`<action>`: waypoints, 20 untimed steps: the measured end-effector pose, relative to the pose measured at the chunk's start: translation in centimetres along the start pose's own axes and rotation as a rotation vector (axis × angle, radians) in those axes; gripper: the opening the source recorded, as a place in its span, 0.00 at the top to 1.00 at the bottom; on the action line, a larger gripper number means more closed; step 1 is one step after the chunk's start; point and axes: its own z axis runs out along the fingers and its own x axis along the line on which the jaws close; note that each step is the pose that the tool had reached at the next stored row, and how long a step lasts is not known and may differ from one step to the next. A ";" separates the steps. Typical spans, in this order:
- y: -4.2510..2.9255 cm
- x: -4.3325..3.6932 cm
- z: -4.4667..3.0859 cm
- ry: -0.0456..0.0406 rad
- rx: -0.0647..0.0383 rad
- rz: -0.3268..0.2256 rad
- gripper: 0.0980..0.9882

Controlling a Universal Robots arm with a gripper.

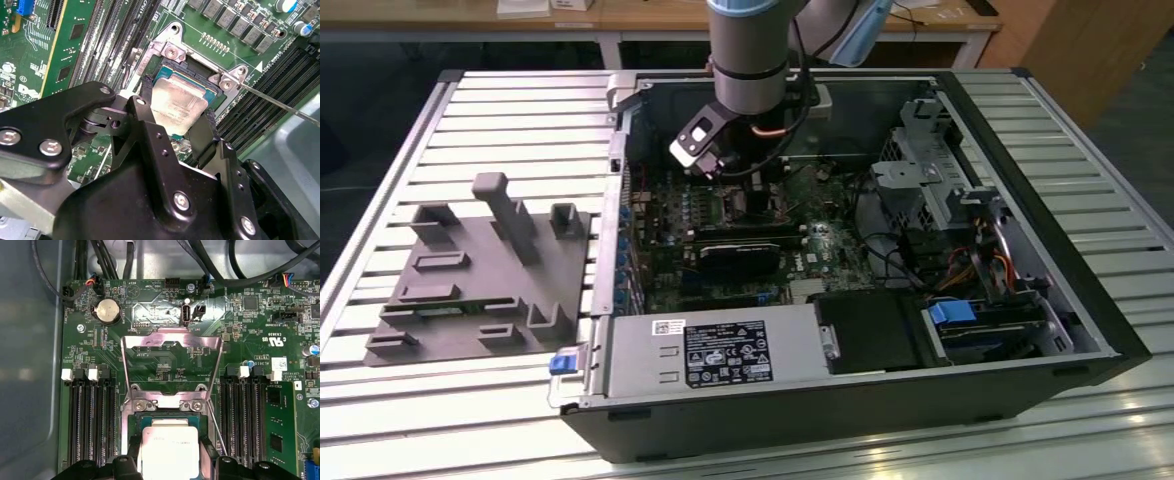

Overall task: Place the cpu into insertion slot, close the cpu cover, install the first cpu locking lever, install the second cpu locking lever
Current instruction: 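Place the cpu into insertion slot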

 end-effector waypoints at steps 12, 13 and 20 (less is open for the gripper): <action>-0.02 0.00 0.16 0.0076 0.000 0.001 0.50; -0.02 0.00 0.16 0.0078 0.000 0.001 0.50; -0.07 -0.01 0.17 0.0079 0.000 0.001 0.50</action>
